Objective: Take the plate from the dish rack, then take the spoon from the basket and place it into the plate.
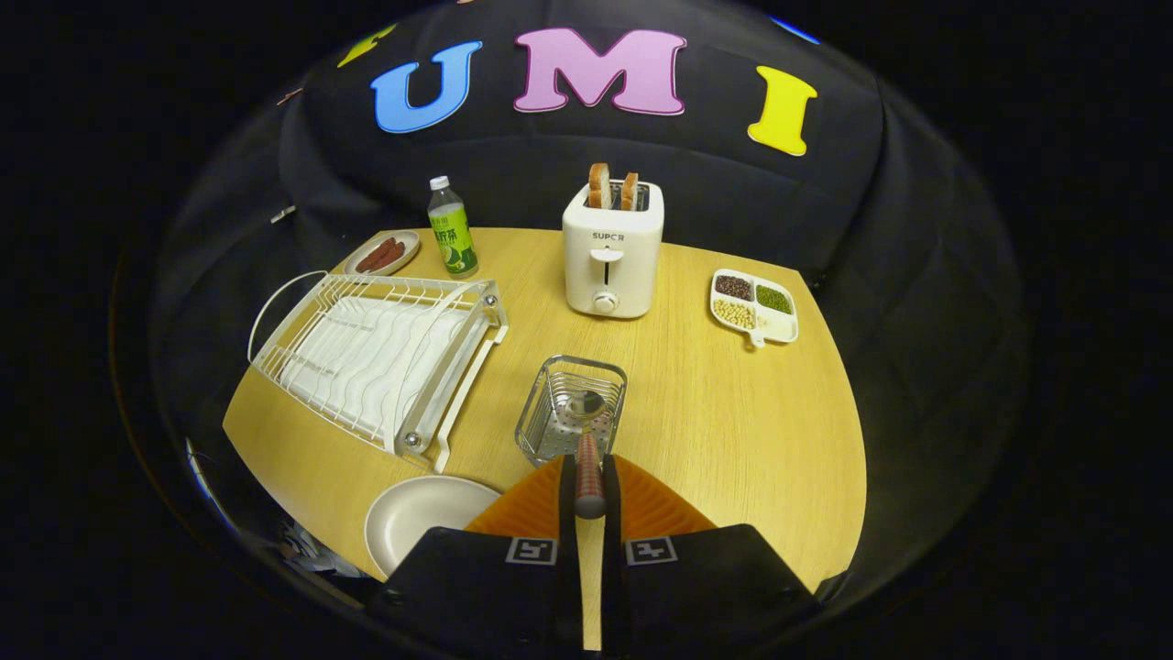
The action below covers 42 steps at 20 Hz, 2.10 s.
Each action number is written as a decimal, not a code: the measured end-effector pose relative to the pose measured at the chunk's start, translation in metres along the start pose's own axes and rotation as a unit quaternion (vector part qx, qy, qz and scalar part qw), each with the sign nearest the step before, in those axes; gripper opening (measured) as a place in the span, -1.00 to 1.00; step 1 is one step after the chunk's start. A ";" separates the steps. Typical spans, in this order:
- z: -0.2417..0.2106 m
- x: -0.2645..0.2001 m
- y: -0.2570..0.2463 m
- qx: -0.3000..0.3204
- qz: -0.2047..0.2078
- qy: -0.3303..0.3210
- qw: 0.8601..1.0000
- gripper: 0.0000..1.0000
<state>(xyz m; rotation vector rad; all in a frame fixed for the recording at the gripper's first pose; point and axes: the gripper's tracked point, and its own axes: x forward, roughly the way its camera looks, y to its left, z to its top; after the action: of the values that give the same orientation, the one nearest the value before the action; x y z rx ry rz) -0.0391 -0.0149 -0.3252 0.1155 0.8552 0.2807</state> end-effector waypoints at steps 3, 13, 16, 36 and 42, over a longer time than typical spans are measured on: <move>0.016 -0.033 0.005 0.017 0.007 -0.031 0.999 -0.75; -0.032 -0.097 0.081 -0.002 0.089 -0.009 0.996 -0.76; -0.070 -0.094 0.100 -0.012 0.105 0.034 0.994 -0.76; -0.160 -0.037 0.100 -0.042 0.076 0.119 0.989 -0.65; -0.160 -0.034 0.097 -0.015 0.072 0.119 0.990 0.15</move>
<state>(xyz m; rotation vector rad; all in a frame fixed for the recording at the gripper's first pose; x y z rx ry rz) -0.2010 0.0661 -0.3844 0.1178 1.0810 0.4500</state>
